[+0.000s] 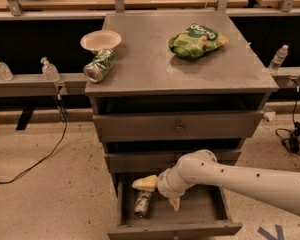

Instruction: Pick 7up can from bottom drawer and place on counter

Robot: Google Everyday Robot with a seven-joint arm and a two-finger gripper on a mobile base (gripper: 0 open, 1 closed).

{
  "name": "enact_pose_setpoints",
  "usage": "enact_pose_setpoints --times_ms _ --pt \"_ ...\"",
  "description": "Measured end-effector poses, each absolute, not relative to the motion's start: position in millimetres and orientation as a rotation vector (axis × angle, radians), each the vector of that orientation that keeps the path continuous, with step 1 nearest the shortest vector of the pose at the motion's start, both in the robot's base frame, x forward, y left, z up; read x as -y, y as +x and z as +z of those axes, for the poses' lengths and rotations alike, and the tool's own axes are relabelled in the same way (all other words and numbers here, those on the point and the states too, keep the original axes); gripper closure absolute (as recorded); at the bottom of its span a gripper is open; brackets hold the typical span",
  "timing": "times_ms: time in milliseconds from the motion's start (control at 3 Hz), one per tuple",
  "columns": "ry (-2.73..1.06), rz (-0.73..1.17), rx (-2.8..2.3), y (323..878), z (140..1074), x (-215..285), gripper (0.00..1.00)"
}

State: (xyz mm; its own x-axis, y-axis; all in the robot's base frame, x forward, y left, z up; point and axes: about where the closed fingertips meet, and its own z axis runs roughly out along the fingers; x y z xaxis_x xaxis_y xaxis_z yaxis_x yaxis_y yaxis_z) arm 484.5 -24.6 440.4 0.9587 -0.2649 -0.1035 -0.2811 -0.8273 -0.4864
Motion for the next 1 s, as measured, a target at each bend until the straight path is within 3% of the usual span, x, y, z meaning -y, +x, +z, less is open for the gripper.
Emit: enact_pose_setpoints --times_ms 667,1000 --pt "-2.567 0.062 -0.364 488.1 426.0 26.2 0.00" --pt "-2.515 -0.017 -0.316 509.7 363.4 32.4 0.00"
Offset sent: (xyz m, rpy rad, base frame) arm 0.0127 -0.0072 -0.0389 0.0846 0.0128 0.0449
